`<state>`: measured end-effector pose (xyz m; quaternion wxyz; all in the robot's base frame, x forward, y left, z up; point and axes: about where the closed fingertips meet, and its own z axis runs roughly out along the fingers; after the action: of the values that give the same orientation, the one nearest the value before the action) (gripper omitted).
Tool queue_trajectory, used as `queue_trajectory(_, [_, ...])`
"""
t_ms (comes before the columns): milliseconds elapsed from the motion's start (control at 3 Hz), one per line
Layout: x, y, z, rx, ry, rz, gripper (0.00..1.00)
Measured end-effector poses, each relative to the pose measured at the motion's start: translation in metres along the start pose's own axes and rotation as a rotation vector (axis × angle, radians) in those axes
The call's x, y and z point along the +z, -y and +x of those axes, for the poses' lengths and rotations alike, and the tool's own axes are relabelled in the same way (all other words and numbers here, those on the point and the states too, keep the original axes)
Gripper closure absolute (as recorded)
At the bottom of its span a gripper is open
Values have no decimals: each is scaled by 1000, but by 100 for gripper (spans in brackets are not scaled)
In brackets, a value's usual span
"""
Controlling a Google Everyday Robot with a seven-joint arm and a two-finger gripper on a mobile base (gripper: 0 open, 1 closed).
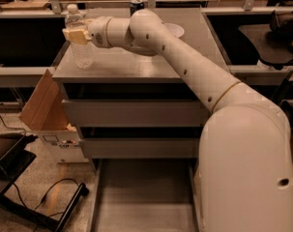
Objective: Place water bottle into bottom drawer
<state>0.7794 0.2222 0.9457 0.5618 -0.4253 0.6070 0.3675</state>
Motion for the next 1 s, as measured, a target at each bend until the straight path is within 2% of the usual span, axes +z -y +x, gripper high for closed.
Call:
queue_trajectory(333, [-13,-21,-13,-30,19,-12,100])
queue_trajectory(667, [-66,-82,-43,-96,49,-17,100])
queue_trajectory(1000, [-106,-131,-44,-154,36,-10,100])
